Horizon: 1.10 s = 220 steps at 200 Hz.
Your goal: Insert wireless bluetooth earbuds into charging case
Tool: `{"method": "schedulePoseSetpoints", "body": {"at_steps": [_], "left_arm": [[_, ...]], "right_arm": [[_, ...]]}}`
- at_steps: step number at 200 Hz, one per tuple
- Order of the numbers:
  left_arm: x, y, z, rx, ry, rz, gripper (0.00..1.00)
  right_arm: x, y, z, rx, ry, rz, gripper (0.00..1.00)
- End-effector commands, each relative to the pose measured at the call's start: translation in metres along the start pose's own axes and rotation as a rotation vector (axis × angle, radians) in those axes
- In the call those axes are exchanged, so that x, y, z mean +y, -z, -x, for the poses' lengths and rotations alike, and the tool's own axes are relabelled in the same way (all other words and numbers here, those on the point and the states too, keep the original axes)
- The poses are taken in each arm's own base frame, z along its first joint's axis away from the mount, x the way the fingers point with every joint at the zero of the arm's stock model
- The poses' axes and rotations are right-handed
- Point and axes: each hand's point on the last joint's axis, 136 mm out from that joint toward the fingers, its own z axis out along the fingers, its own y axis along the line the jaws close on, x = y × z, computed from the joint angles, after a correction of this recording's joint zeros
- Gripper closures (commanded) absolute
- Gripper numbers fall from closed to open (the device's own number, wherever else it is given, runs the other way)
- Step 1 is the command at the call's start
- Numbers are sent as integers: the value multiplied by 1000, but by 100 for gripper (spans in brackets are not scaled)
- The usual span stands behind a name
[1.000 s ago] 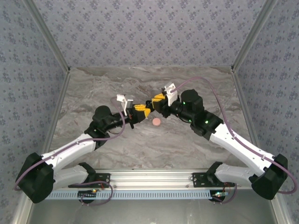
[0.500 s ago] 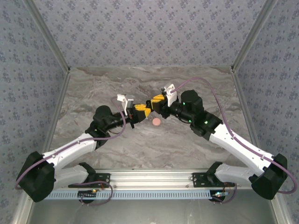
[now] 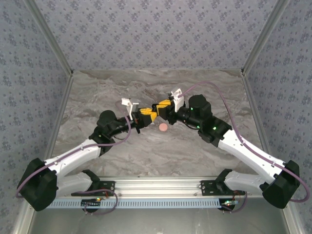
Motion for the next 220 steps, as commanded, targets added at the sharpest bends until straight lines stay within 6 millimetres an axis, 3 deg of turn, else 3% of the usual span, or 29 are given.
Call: {"method": "schedulePoseSetpoints", "body": {"at_steps": [1, 32, 63, 157, 180, 220], "left_arm": [[-15, 1, 23, -88, -41, -46, 100], [-16, 2, 24, -100, -43, -53, 100], [-17, 2, 24, -100, -42, -57, 100], [-13, 4, 23, -128, -54, -45, 100], [-13, 6, 25, -150, -70, -44, 100], [-17, 11, 32, -197, -130, -43, 100]], "right_arm": [[8, 0, -4, 12, -31, 45, 73], [6, -1, -7, 27, -50, 49, 71], [5, 2, 4, 6, -59, 57, 65], [9, 32, 59, -116, -86, 115, 26], [5, 43, 69, -133, -103, 96, 21], [-15, 43, 49, -41, -159, 2, 19]]}}
